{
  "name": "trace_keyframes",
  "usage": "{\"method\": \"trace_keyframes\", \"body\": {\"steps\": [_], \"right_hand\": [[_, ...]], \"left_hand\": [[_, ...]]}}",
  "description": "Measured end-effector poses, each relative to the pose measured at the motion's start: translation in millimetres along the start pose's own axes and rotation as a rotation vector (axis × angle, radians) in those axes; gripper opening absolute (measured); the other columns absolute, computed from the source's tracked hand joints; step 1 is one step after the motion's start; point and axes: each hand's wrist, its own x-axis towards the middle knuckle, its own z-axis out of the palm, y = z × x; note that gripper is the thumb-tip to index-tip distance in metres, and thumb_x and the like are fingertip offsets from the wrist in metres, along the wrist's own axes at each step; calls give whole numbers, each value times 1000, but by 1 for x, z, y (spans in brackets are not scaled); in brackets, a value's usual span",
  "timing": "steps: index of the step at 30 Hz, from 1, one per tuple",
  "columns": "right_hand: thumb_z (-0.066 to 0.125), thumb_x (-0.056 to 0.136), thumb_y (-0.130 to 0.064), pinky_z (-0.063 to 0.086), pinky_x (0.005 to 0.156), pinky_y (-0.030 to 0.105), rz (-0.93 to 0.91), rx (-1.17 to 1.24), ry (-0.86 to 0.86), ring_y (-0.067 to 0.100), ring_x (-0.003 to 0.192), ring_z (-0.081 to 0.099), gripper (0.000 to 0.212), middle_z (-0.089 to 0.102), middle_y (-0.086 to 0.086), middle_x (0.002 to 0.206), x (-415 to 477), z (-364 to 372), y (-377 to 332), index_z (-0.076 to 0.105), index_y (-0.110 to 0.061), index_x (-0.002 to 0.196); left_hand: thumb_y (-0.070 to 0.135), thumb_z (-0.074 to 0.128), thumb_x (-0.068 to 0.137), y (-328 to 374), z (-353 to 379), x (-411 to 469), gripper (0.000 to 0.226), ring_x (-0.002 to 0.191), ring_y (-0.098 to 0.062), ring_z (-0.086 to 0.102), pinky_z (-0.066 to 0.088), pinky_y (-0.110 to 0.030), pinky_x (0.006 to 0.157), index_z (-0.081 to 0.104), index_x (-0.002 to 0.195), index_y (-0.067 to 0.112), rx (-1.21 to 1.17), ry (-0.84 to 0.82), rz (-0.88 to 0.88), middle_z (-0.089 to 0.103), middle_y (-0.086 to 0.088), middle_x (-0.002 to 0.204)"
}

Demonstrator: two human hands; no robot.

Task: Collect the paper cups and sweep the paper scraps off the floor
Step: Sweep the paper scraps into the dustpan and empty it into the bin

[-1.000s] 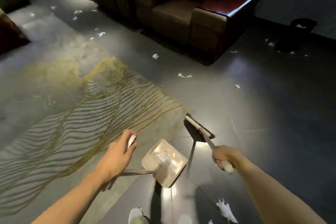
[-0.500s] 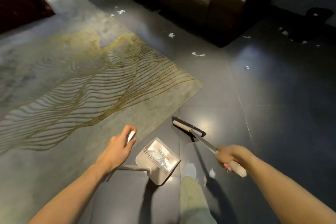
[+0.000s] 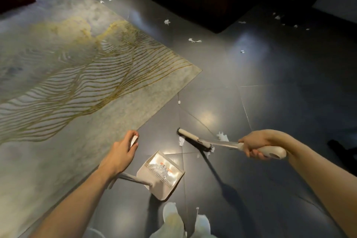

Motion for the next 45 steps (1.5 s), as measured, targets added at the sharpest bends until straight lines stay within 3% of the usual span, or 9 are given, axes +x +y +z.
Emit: {"method": "trace_keyframes", "body": {"steps": [8,11,16,22,29,32,36,39,45], "right_hand": [[41,86,5,38,35,15,-165,43,206,9,27,41,29,48,3,39,43,1,6,51,1,112],[41,86,6,40,37,17,-219,37,281,12,32,42,30,50,9,51,76,-1,-11,52,4,114],[39,87,4,39,39,21,-267,-39,262,14,40,42,20,49,10,55,127,4,-57,51,3,104],[46,81,1,50,52,25,-239,-395,179,19,61,56,51,60,14,79,140,21,-55,45,-6,132],[49,83,1,46,41,18,-144,-385,64,11,54,54,79,56,8,86,81,55,8,21,-30,149],[46,86,-2,45,42,19,-160,-361,1,7,45,49,66,55,4,73,45,69,27,32,-28,144],[49,83,-2,42,39,17,-170,-187,61,6,35,45,45,54,3,61,18,68,32,51,-8,128],[49,82,3,39,36,16,-145,-19,106,9,31,43,38,51,4,47,14,66,18,54,3,120],[48,85,4,39,35,16,-222,142,270,11,26,42,17,48,3,34,37,50,-29,53,5,100]], "left_hand": [[27,48,97,4,36,-51,12,66,-23,53,42,-36,67,40,105,31,-30,114,-96,60,-5,83],[30,46,97,8,46,-60,11,65,-21,54,44,-36,66,39,104,34,-54,153,-137,60,-3,79],[29,45,97,15,55,-49,12,80,-29,60,47,-38,71,41,108,28,-12,193,-129,64,-5,89],[30,44,97,23,57,-32,13,71,-23,54,44,-34,64,40,110,30,-3,229,-124,60,0,84],[27,43,98,37,59,-22,13,69,-25,56,47,-37,61,39,110,30,-46,195,-91,58,-4,82],[26,43,98,31,56,-26,13,67,-24,55,46,-36,59,38,110,28,-54,192,-91,57,-5,79],[26,43,98,22,50,-34,11,62,-16,53,39,-30,53,38,108,29,-86,187,-73,54,-3,75],[26,44,98,18,46,-38,14,60,-12,52,36,-26,49,34,101,36,-100,227,-39,53,2,72],[27,42,98,15,44,-32,17,62,-14,54,41,-32,55,32,95,40,-142,223,-109,54,4,70]]}}
